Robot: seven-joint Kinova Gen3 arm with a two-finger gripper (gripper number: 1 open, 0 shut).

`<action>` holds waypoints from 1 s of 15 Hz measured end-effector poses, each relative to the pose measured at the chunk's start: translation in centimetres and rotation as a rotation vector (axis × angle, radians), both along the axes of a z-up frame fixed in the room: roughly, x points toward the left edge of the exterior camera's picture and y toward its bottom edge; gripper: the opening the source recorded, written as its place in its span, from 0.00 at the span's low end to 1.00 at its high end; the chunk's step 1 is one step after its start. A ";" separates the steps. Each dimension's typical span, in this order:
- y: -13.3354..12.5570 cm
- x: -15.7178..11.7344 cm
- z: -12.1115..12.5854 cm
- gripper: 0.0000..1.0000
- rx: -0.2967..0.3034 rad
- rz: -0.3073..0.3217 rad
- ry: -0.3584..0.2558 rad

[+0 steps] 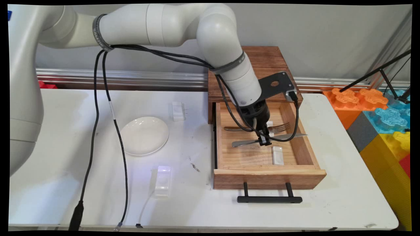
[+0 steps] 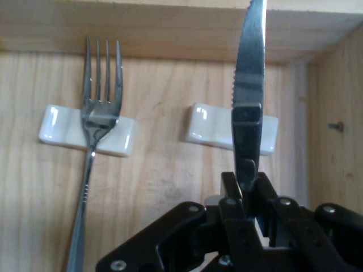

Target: Place the picked object into the drawer

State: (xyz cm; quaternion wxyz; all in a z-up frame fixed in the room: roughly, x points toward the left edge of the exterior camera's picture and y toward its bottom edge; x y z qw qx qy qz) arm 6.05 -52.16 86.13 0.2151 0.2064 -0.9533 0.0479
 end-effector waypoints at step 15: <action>1.4 0.9 -3.8 0.00 -0.001 -0.027 0.005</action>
